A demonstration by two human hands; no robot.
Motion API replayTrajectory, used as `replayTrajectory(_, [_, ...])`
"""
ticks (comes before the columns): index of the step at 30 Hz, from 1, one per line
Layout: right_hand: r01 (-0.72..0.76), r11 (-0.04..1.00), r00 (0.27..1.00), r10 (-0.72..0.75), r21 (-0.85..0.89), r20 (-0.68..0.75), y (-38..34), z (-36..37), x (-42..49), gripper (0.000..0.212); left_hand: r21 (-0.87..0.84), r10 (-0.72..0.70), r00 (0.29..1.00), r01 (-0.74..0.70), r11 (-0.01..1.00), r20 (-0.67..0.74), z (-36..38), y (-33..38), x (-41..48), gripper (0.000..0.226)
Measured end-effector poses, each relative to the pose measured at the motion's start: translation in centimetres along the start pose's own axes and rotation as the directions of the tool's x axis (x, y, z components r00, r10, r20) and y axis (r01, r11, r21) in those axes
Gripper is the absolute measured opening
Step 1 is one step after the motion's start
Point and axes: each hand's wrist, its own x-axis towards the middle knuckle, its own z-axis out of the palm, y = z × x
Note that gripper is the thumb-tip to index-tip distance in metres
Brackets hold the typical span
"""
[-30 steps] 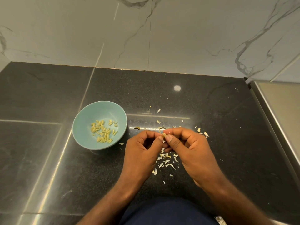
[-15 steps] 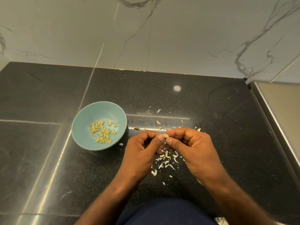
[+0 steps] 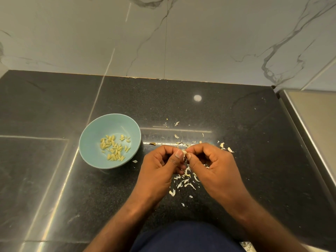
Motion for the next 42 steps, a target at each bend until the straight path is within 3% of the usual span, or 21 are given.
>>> replayTrajectory(6, [0.059, 0.998, 0.993, -0.056, 0.022, -0.106, -0.1, 0.7, 0.0, 0.012, -0.085, -0.015, 0.998, 0.020, 0.996, 0.063, 0.5, 0.3, -0.3, 0.027])
replayTrajectory(9, [-0.022, 0.989, 0.998, 0.030, 0.144, -0.058, -0.6, 0.5, 0.0, 0.015, -0.102, -0.012, 0.997, 0.020, 0.995, 0.078, 0.4, 0.3, -0.3, 0.030])
replayTrajectory(13, [-0.175, 0.944, 0.983, 0.184, 0.281, -0.008, -0.2, 0.5, 0.2, 0.015, -0.065, -0.002, 0.995, 0.009, 0.998, 0.095, 0.0, 0.2, -0.2, 0.015])
replayTrajectory(16, [-0.302, 0.864, 0.953, 0.289, 0.404, 0.094, 0.3, 0.3, 0.6, 0.003, 0.032, 0.075, 0.993, -0.078, 0.996, 0.090, -0.6, 0.1, 0.0, 0.009])
replayTrajectory(19, [-0.400, 0.796, 0.917, 0.341, 0.455, 0.209, 0.3, -0.2, 0.8, 0.017, 0.200, 0.190, 0.976, -0.209, 0.957, 0.111, -1.4, 0.2, 0.4, 0.006])
replayTrajectory(25, [-0.407, 0.778, 0.912, 0.315, 0.479, 0.263, -0.2, -0.5, 0.8, 0.021, 0.410, 0.334, 0.927, -0.376, 0.831, 0.172, -2.0, 0.3, 0.5, 0.010])
replayTrajectory(33, [-0.416, 0.696, 0.905, 0.380, 0.585, 0.191, -0.8, 0.2, 0.5, 0.006, 0.179, 0.274, 0.948, -0.301, 0.937, 0.158, -1.2, 0.4, 0.1, 0.011])
replayTrajectory(38, [-0.451, 0.603, 0.887, 0.384, 0.657, 0.256, -0.9, 0.5, 0.2, 0.004, -0.012, 0.180, 0.976, -0.180, 0.984, 0.124, -0.8, 0.4, -0.3, 0.009])
replayTrajectory(42, [-0.398, 0.654, 0.912, 0.355, 0.643, 0.204, -0.8, 1.0, 0.3, 0.012, -0.207, 0.042, 0.994, -0.019, 0.978, 0.103, -0.6, 0.4, -0.4, 0.011])
